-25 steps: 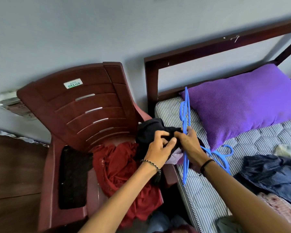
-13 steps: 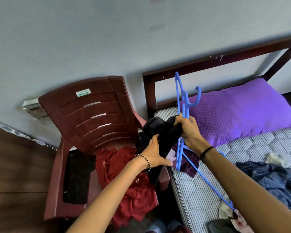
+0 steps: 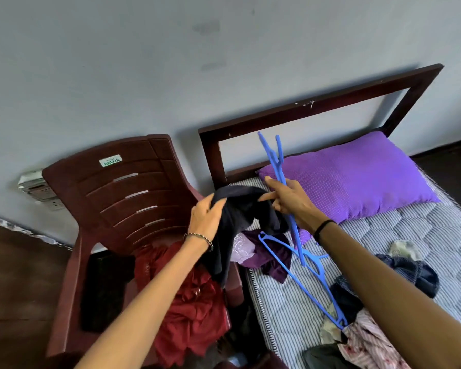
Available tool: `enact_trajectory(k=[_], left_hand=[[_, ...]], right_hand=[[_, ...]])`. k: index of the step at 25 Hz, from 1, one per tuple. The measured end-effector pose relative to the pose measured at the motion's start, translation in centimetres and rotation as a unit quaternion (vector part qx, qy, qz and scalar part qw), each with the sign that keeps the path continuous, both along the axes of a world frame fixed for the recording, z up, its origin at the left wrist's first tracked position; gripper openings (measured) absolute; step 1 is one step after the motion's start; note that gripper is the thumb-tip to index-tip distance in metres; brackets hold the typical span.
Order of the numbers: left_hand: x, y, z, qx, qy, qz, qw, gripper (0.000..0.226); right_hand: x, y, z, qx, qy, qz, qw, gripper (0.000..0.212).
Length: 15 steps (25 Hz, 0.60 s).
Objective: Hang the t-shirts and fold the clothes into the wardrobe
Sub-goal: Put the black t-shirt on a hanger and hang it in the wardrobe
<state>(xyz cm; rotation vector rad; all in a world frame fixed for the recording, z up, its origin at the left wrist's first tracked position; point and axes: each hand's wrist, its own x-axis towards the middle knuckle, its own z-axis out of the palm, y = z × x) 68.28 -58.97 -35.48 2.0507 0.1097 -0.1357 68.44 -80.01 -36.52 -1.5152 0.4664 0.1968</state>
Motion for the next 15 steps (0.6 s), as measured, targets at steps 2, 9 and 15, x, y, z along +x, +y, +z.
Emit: enact_trajectory(k=[2,9,15], left_hand=[[0.9,-0.9,1.8,-0.011,0.004,0.0,1.0,0.023],[2.0,-4.9,5.5,-0.236,0.161,0.094,0.954,0.013],[1.9,-5.1,6.4,-0.34,0.192,0.101,0.915,0.014]], right_hand=[[-0.5,-0.6,0.2,-0.026,0.004,0.038,0.999,0.026],[-2.9,-0.1,1.4,0.019,-0.011,0.104,0.994,0.044],[-3.3,-0.3,2.0,0.074,-0.071,0.124,0.987,0.058]])
